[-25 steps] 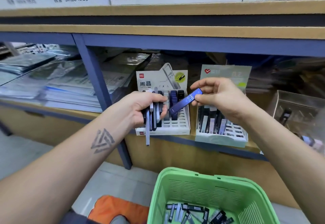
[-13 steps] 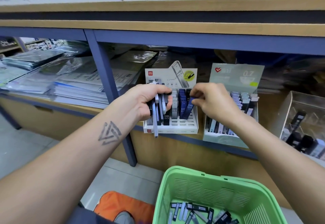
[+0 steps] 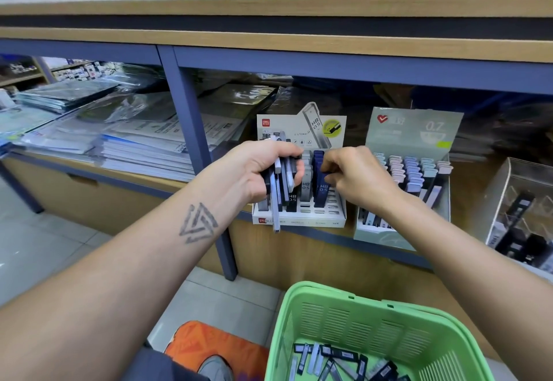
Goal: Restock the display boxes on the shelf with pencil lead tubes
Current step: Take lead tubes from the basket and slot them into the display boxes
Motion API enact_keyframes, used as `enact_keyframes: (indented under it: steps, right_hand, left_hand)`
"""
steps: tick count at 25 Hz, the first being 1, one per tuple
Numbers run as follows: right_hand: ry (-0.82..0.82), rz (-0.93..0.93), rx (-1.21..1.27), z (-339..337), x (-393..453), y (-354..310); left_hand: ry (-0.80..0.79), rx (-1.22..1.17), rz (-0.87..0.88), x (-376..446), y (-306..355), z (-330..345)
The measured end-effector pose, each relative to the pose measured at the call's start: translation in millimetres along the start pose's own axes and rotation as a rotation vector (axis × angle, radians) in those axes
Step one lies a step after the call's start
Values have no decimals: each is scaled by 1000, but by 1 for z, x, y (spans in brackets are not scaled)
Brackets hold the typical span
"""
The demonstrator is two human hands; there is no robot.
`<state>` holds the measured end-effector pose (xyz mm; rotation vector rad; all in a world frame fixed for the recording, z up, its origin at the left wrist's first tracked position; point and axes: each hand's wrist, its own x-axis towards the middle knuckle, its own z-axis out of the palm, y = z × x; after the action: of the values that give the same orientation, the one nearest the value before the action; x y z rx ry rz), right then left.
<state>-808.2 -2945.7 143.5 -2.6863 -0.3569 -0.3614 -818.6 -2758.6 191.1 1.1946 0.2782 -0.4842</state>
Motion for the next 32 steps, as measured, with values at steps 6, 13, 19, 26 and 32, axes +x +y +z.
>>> enact_keyframes:
  steps: [6, 13, 19, 26, 32]
  right_hand:
    - [15, -129, -336, 14, -5, -5]
    - [-217, 268, 907, -33, -36, -33]
    - [-295, 215, 762, -30, -55, -42]
    - [-367, 77, 455, -39, -56, -39]
    - [-413, 157, 773, -54, -58, -22]
  left_hand:
    - [-40, -65, -13, 2, -3, 4]
    - [6, -156, 88, 4, -8, 19]
    - [178, -204, 229, 22, -20, 32]
    - [276, -303, 261, 34, -6, 23]
    - [256, -245, 250, 27, 4, 13]
